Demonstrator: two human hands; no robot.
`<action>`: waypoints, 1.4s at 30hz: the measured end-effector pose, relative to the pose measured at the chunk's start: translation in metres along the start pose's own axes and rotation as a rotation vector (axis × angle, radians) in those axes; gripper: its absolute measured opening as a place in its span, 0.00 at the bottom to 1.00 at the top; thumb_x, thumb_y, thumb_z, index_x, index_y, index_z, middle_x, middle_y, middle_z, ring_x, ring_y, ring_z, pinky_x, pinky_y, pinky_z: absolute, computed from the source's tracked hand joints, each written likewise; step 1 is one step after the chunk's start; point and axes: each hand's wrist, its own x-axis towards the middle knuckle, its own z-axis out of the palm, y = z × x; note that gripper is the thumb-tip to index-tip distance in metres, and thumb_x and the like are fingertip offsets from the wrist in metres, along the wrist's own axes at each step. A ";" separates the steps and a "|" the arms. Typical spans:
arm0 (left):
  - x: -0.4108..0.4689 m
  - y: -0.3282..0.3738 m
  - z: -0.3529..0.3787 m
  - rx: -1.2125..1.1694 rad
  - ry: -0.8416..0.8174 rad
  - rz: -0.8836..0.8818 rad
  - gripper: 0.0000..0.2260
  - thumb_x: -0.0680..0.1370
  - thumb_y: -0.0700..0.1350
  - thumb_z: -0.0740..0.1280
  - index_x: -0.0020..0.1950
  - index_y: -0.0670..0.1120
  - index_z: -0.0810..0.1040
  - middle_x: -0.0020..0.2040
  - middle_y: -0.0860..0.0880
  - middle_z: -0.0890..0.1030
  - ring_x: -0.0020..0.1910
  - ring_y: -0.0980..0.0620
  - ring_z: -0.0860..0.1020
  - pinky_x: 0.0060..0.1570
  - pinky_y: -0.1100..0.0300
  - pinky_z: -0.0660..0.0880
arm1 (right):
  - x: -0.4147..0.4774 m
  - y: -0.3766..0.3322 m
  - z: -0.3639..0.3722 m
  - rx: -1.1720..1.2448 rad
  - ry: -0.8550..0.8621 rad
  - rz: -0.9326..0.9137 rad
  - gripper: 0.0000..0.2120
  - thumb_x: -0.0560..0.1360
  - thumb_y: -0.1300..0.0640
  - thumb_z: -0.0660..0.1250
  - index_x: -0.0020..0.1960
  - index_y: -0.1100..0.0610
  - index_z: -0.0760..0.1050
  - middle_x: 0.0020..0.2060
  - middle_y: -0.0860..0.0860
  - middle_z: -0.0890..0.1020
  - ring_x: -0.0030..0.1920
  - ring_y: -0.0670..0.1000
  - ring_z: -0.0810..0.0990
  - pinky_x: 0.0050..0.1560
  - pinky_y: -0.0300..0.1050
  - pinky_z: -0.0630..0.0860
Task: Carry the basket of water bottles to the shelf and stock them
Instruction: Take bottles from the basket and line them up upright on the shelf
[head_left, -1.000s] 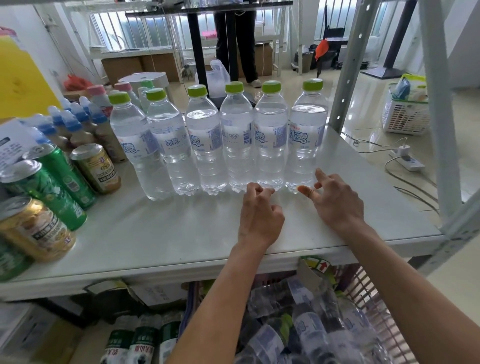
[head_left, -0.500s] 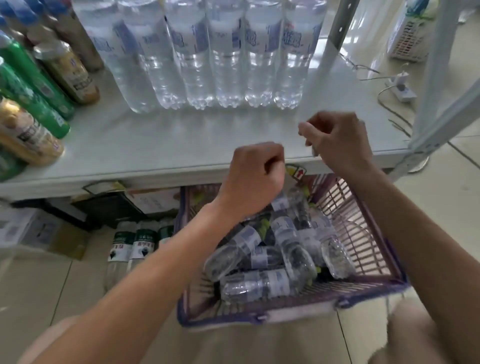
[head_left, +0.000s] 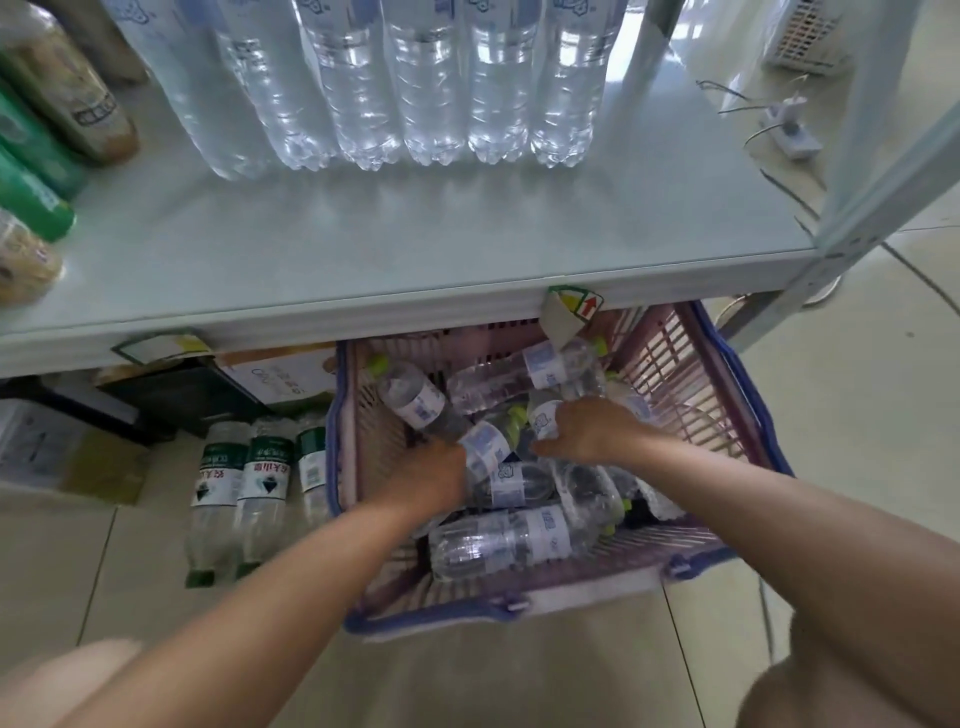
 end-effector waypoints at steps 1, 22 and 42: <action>0.005 0.003 0.005 0.002 0.004 -0.007 0.18 0.80 0.49 0.67 0.67 0.43 0.77 0.63 0.43 0.81 0.58 0.42 0.82 0.52 0.52 0.81 | 0.005 -0.004 0.005 0.006 0.008 0.021 0.24 0.76 0.34 0.64 0.44 0.56 0.68 0.40 0.50 0.75 0.46 0.54 0.78 0.43 0.45 0.72; -0.074 0.057 -0.146 0.077 -0.332 0.012 0.24 0.75 0.62 0.69 0.63 0.46 0.80 0.50 0.50 0.82 0.50 0.47 0.80 0.51 0.53 0.79 | -0.020 0.010 -0.030 -0.055 -0.269 0.188 0.33 0.65 0.39 0.76 0.65 0.54 0.77 0.58 0.52 0.83 0.53 0.54 0.84 0.52 0.45 0.82; -0.078 0.089 -0.228 -1.247 0.382 0.654 0.32 0.68 0.37 0.81 0.71 0.40 0.76 0.62 0.45 0.86 0.60 0.47 0.86 0.66 0.47 0.80 | -0.136 0.166 -0.132 1.063 -0.074 -0.659 0.30 0.65 0.78 0.77 0.64 0.68 0.73 0.61 0.71 0.77 0.59 0.77 0.76 0.61 0.69 0.72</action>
